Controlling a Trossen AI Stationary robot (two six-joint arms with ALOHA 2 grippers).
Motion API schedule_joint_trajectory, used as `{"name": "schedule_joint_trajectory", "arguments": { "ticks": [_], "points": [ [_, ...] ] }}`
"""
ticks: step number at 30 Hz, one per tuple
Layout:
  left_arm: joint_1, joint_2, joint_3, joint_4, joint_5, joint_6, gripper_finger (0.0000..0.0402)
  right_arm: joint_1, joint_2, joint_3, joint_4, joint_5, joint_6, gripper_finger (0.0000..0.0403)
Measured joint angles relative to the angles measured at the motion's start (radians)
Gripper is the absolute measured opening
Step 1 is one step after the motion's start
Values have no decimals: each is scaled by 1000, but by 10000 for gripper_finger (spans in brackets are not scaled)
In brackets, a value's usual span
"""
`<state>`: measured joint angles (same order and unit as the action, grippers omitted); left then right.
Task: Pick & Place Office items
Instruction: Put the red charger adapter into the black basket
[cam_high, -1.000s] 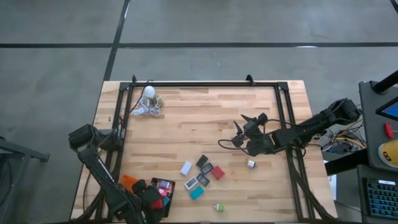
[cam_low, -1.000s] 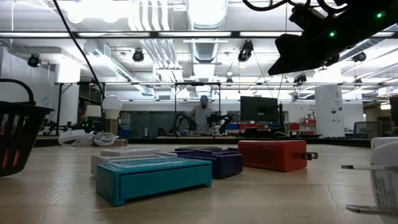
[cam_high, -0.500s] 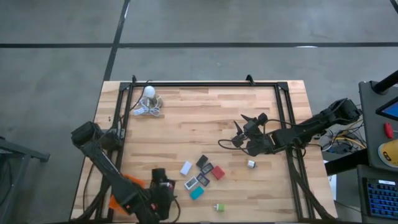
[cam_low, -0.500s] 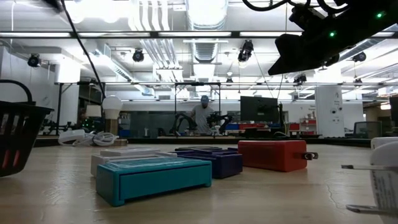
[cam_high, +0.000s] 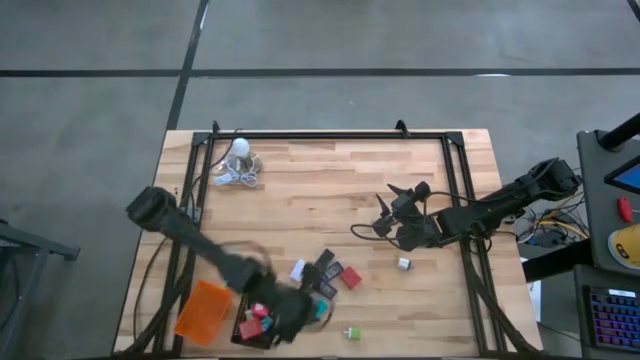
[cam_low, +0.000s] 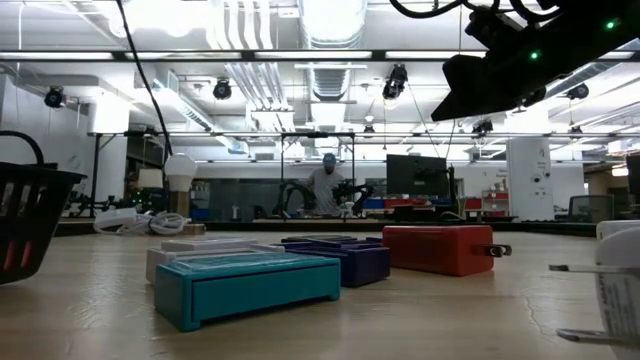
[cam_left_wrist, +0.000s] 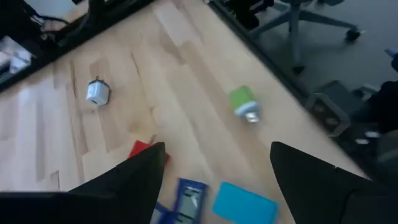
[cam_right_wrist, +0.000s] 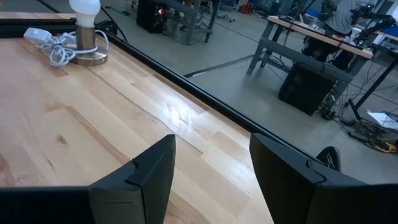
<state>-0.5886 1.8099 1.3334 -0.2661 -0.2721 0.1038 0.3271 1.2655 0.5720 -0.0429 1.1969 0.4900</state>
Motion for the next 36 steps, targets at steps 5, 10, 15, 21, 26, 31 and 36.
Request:
{"name": "schedule_joint_trajectory", "arguments": {
  "ticks": [5,10,15,21,26,31,36],
  "points": [
    [157,6,-42,79,230,75,294,0,0,0,0,0,0,203],
    [265,43,-88,203,380,108,294,0,0,0,0,0,0,203],
    [302,112,-95,273,434,168,294,0,0,0,-1,0,0,203],
    [302,207,-66,301,431,205,294,0,0,0,0,0,0,203],
    [317,262,-17,299,410,225,294,0,0,0,0,0,0,203],
    [344,290,18,283,423,265,294,0,0,2,0,0,0,203],
    [361,291,14,280,488,295,294,0,0,2,1,0,0,203]
  ]
}}
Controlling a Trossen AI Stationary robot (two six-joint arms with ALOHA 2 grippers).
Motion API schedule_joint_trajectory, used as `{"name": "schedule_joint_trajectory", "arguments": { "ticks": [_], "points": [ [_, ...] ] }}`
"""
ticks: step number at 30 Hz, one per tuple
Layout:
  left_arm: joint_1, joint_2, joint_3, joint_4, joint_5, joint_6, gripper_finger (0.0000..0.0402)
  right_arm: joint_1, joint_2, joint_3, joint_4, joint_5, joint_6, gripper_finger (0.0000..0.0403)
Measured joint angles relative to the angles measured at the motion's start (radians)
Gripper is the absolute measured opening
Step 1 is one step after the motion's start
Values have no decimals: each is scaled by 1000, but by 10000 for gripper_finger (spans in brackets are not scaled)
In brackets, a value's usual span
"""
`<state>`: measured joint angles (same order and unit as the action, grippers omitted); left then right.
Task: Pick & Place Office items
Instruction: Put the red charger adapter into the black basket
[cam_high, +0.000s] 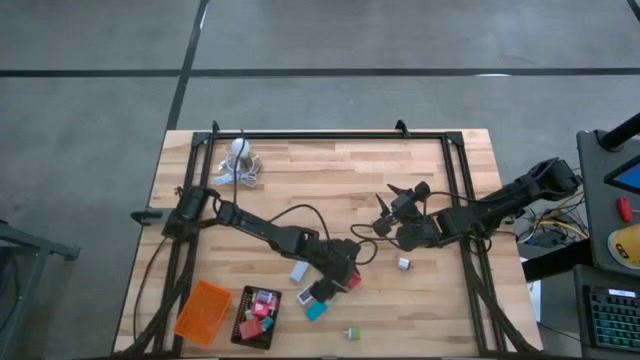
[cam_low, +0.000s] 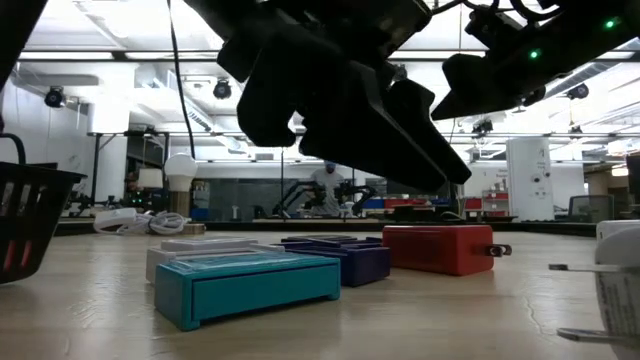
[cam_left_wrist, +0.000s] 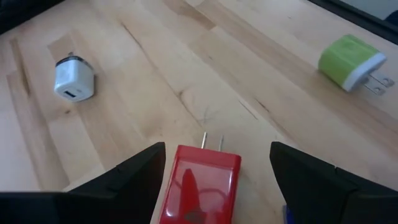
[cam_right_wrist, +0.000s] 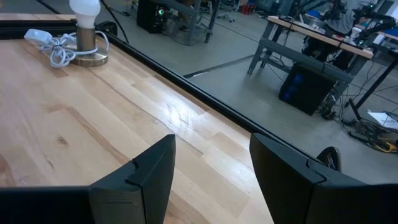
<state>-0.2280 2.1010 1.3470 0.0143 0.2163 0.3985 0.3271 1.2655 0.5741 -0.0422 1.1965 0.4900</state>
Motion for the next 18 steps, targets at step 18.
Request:
{"name": "schedule_joint_trajectory", "arguments": {
  "ticks": [18],
  "points": [
    [24,51,-10,23,-6,25,294,0,0,1,-1,0,0,203]
  ]
}}
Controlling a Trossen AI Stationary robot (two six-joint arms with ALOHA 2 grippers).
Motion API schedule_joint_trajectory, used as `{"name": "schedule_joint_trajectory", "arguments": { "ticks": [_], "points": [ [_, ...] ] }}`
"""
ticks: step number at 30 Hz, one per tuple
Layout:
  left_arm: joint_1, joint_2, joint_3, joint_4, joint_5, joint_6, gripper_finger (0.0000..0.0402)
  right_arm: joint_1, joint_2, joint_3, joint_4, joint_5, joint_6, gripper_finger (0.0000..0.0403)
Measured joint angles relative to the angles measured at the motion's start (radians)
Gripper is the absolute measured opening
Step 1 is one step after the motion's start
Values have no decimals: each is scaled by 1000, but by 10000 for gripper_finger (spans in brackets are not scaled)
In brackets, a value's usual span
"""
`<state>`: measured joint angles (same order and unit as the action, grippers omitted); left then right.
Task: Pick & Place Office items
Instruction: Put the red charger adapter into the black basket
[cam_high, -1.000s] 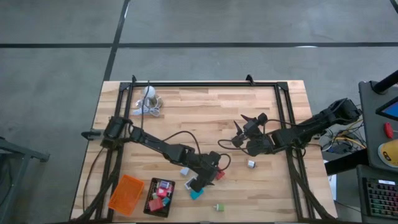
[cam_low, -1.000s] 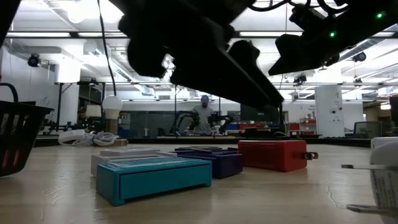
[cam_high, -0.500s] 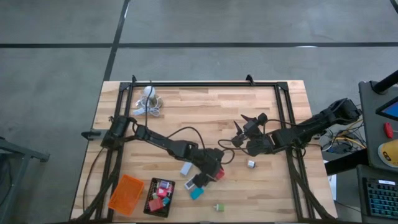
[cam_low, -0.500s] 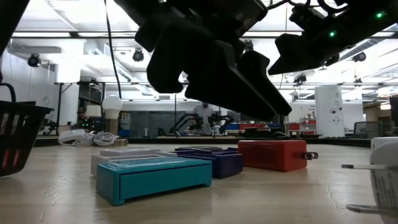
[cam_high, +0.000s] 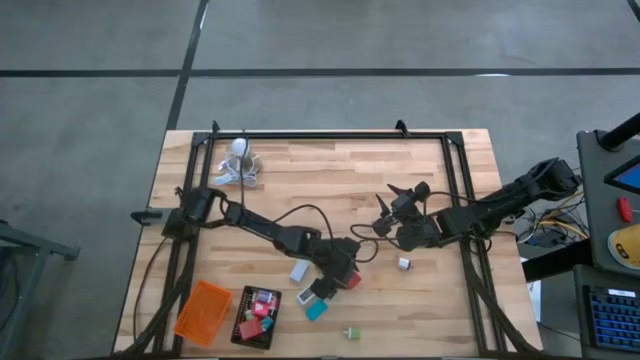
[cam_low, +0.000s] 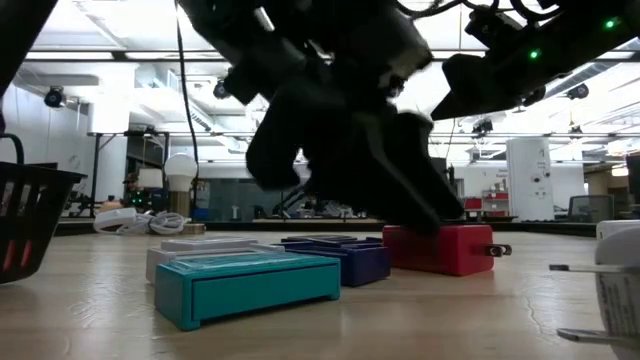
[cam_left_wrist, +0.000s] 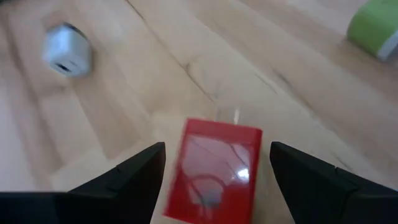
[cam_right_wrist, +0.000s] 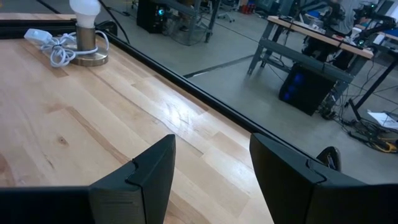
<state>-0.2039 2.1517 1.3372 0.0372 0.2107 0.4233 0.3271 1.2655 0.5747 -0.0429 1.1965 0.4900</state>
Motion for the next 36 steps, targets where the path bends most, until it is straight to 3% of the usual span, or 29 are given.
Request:
{"name": "schedule_joint_trajectory", "arguments": {
  "ticks": [21,31,36],
  "points": [
    [33,38,-2,0,19,-55,291,0,0,-1,-1,0,0,203],
    [34,38,-2,0,37,-57,212,0,0,-1,0,0,0,203],
    [34,38,-2,0,37,-64,210,0,0,-1,-1,0,0,203]
  ]
}}
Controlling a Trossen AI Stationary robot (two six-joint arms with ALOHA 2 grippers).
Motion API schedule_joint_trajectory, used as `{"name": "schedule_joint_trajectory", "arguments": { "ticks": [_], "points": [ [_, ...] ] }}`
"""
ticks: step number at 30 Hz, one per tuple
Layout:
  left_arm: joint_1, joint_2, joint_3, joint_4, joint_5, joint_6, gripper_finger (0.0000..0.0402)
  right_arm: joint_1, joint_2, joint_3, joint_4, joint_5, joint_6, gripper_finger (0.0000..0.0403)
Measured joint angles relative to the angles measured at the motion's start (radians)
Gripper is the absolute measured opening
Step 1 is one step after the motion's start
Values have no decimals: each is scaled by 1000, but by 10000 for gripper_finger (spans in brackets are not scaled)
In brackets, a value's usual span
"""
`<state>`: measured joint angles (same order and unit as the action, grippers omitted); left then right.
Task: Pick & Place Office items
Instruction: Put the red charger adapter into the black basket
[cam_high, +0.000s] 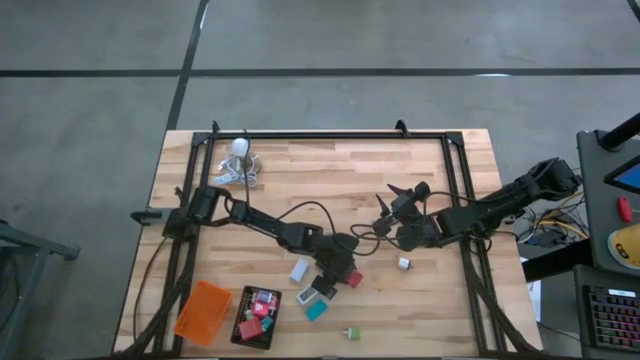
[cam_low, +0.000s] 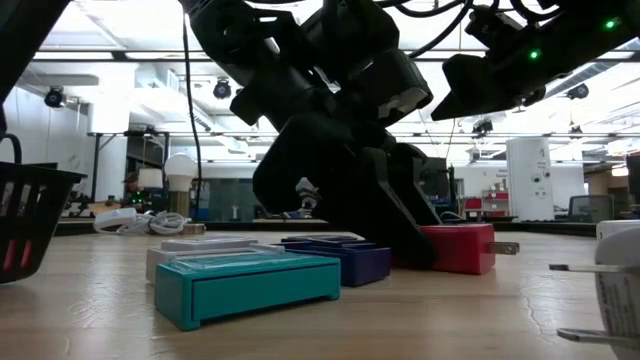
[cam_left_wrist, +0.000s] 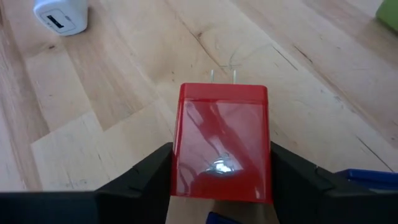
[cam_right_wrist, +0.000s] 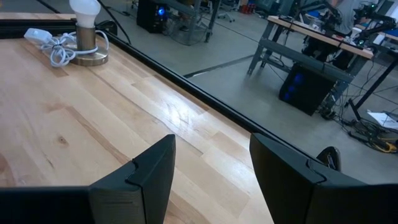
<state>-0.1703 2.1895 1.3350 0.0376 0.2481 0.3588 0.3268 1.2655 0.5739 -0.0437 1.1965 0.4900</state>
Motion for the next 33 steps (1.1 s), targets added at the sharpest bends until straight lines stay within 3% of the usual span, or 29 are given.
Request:
{"name": "schedule_joint_trajectory", "arguments": {
  "ticks": [11,20,29,33],
  "points": [
    [0,-9,20,-16,3,-15,213,0,0,0,0,0,0,203],
    [-13,-102,21,-95,-50,-33,216,0,0,2,-2,0,0,203],
    [-133,-224,19,-279,-325,-107,217,0,0,0,-1,0,0,203],
    [-212,-279,19,-368,-471,-208,217,0,0,0,0,0,0,203]
  ]
}}
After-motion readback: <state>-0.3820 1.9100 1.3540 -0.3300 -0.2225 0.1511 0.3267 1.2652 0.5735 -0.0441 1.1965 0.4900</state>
